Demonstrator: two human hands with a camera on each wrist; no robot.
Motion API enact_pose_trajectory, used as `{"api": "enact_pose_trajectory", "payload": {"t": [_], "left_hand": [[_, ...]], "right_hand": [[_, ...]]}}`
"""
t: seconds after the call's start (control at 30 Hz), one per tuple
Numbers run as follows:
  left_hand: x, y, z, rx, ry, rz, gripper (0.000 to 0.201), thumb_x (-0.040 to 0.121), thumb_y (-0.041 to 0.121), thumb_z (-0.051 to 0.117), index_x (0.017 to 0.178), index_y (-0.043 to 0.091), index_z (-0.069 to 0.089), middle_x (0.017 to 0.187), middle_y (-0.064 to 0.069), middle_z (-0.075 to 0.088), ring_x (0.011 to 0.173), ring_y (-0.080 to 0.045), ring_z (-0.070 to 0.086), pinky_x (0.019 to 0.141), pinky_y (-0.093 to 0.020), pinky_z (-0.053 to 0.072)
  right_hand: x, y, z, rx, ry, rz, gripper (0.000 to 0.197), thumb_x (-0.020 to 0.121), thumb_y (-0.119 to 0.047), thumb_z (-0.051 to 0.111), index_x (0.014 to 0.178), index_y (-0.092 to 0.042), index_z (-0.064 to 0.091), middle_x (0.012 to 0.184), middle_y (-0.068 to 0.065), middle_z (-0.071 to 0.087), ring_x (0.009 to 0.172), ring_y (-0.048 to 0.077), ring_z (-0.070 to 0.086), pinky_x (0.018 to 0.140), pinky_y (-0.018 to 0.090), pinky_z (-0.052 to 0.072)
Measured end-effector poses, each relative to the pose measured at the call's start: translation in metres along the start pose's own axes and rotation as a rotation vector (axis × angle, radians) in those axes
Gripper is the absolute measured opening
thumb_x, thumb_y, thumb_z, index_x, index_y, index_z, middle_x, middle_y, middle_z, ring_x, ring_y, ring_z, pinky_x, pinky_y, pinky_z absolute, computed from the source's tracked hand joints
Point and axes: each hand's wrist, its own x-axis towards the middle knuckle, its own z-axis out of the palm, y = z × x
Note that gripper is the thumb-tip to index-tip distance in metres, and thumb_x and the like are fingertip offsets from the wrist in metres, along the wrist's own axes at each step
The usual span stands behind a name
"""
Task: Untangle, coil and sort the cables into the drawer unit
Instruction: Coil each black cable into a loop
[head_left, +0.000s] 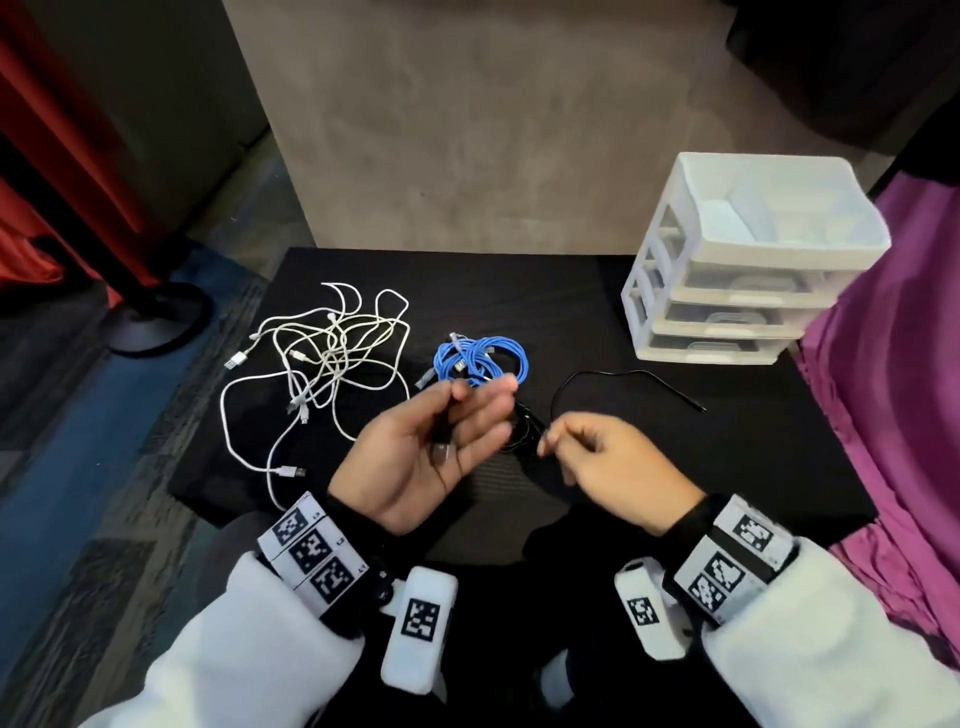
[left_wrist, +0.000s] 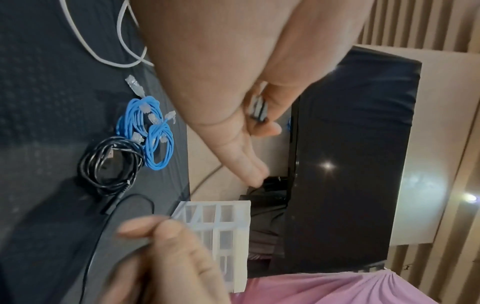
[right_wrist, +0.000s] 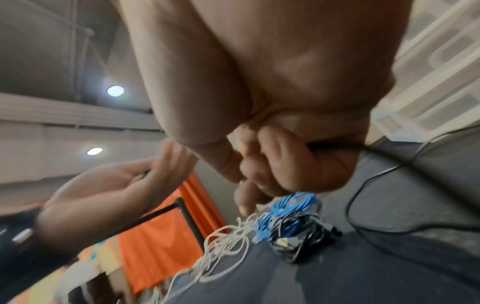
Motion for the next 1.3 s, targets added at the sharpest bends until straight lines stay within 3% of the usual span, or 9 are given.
{"api": "enact_pose_trajectory", "payload": {"t": [0.1,0.2,0.33,0.47,0.63,0.77,1.07,1.23,1.3], "left_hand": [[0.007,-0.003,-0.001,0.009,0.07,0.15,0.028,0.109,0.026,0.037,0.09,0.013,0.054,0.142,-0.018,0.06,0.132,-0.026,0.059,0.113,-0.047,0.045],[0.008,-0.02,-0.004,0.4,0.185,0.254,0.028,0.111,0.02,0.036,0.09,0.012,0.053,0.14,-0.01,0.063,0.129,-0.021,0.062,0.11,-0.043,0.047],[0.0,-0.036,-0.009,0.734,-0.014,0.17,0.032,0.107,0.029,0.047,0.1,-0.001,0.056,0.131,-0.018,0.065,0.11,-0.039,0.068,0.107,-0.053,0.048],[-0.013,-0.032,0.009,0.61,-0.107,0.108,0.029,0.106,0.024,0.046,0.109,0.002,0.064,0.118,-0.018,0.072,0.074,-0.024,0.064,0.081,-0.032,0.054],[-0.017,-0.032,0.02,0.47,-0.169,0.083,0.03,0.098,0.024,0.054,0.115,0.008,0.072,0.093,-0.012,0.069,0.078,-0.019,0.065,0.079,-0.03,0.054],[-0.017,-0.035,0.018,0.442,-0.166,0.048,0.022,0.087,0.037,0.077,0.096,0.017,0.075,0.087,-0.007,0.069,0.078,-0.02,0.068,0.078,-0.033,0.057],[-0.002,-0.046,0.016,0.69,0.222,0.186,0.022,0.097,0.022,0.067,0.08,0.01,0.061,0.064,-0.01,0.061,0.058,-0.019,0.058,0.063,-0.036,0.058],[0.003,-0.05,0.005,0.982,0.271,0.252,0.024,0.091,0.043,0.064,0.087,0.019,0.064,0.086,-0.016,0.071,0.077,-0.034,0.068,0.08,-0.055,0.059],[0.002,-0.046,0.003,0.838,0.219,0.213,0.031,0.091,0.036,0.067,0.094,0.005,0.065,0.09,-0.019,0.071,0.084,-0.031,0.067,0.086,-0.05,0.055]], "right_hand": [[-0.033,-0.013,0.017,-0.254,-0.202,-0.113,0.029,0.101,-0.042,0.049,0.09,-0.022,0.066,0.072,-0.01,0.068,0.066,0.007,0.06,0.069,0.033,0.051],[-0.053,-0.039,0.015,-0.357,-0.334,-0.256,0.03,0.098,-0.047,0.044,0.09,-0.021,0.057,0.075,-0.005,0.063,0.07,0.012,0.06,0.071,0.038,0.052],[-0.042,-0.068,-0.026,-0.168,-0.158,-0.299,0.012,0.1,-0.029,0.06,0.092,-0.025,0.068,0.077,-0.009,0.069,0.069,0.003,0.062,0.072,0.031,0.053],[-0.022,-0.066,-0.052,0.114,0.033,-0.164,0.016,0.103,-0.019,0.064,0.092,-0.023,0.075,0.087,-0.003,0.075,0.081,0.016,0.069,0.078,0.04,0.058],[-0.021,-0.064,-0.038,0.596,-0.126,0.058,0.022,0.108,-0.019,0.056,0.109,-0.009,0.076,0.083,0.009,0.069,0.078,0.02,0.069,0.065,0.041,0.061],[-0.022,-0.066,-0.031,0.645,-0.122,0.077,0.023,0.107,-0.02,0.056,0.106,-0.009,0.076,0.073,0.009,0.066,0.064,0.02,0.063,0.054,0.03,0.054],[-0.02,-0.063,-0.015,0.646,-0.032,0.079,0.022,0.11,-0.013,0.049,0.108,-0.004,0.069,0.069,0.013,0.056,0.057,0.022,0.058,0.055,0.03,0.051],[-0.022,-0.063,-0.006,0.637,-0.054,0.031,0.019,0.108,-0.012,0.054,0.111,-0.01,0.073,0.07,0.006,0.057,0.055,0.019,0.057,0.055,0.031,0.052],[-0.021,-0.062,-0.008,0.624,-0.017,0.018,0.021,0.109,-0.015,0.054,0.107,-0.013,0.075,0.069,0.006,0.054,0.055,0.019,0.056,0.056,0.032,0.05]]}}
